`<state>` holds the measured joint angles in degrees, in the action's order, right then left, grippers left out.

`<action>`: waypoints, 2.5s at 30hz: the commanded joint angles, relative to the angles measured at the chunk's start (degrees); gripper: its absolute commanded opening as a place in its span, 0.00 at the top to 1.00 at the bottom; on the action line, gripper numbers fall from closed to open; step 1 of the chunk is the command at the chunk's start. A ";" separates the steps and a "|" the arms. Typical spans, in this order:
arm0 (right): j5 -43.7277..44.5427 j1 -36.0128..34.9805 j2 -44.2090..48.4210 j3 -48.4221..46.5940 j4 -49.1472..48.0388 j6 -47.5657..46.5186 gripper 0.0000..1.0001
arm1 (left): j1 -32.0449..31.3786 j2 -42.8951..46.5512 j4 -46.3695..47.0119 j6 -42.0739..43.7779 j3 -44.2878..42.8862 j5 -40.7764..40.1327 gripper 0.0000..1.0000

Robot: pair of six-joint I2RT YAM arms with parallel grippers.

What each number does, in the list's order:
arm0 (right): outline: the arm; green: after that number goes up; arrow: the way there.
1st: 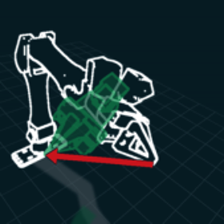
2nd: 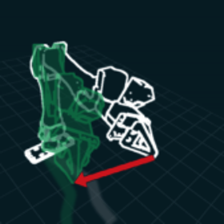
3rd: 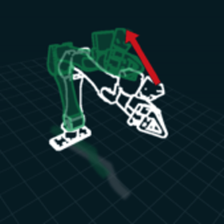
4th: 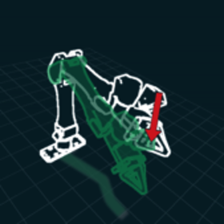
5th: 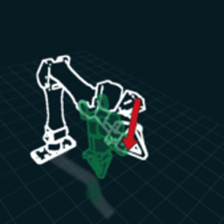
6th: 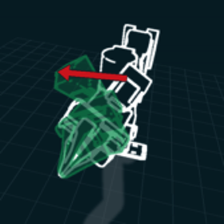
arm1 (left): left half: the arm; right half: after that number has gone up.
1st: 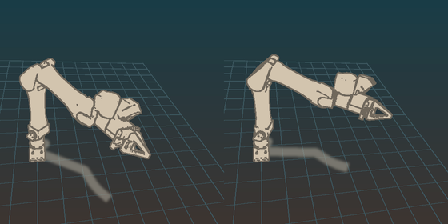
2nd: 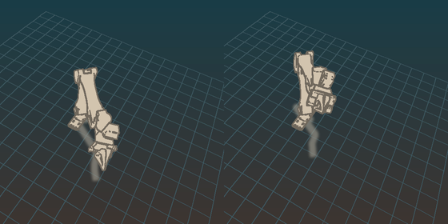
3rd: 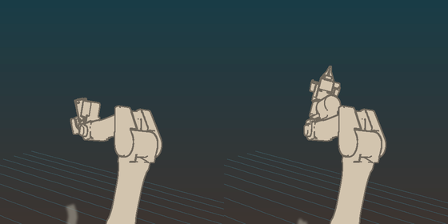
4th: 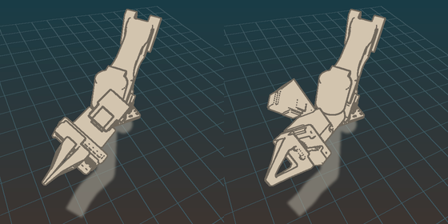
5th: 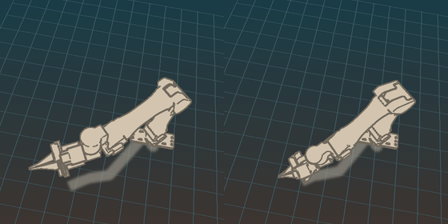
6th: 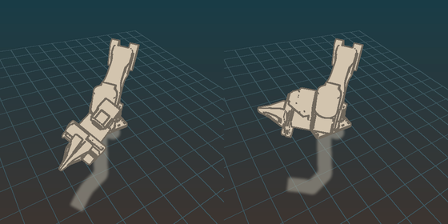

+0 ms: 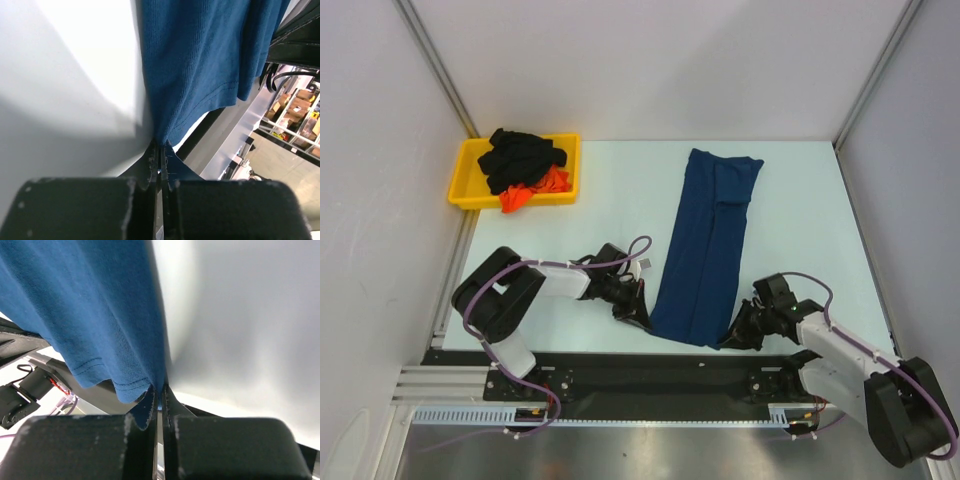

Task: Fold and stack the t-shirts
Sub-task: Fold the tshirt

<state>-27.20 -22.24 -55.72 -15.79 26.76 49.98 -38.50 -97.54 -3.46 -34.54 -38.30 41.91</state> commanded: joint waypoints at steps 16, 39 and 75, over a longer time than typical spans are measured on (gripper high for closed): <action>5.41 9.81 1.97 -13.46 12.00 -5.84 1.00 | -1.75 6.13 -11.20 1.58 -15.79 -7.01 1.00; -4.61 28.92 -55.27 -69.54 12.17 -25.89 1.00 | 8.97 -35.26 -14.38 -9.04 -73.93 -4.82 1.00; 3.38 28.93 -65.06 -91.40 26.95 -32.48 0.48 | 12.75 -27.84 -27.86 9.05 -76.81 -12.86 0.37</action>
<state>-26.50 8.91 -127.87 -111.66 49.82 20.71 -25.36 -136.14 -32.40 -31.48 -124.75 25.67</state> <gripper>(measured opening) 0.504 0.624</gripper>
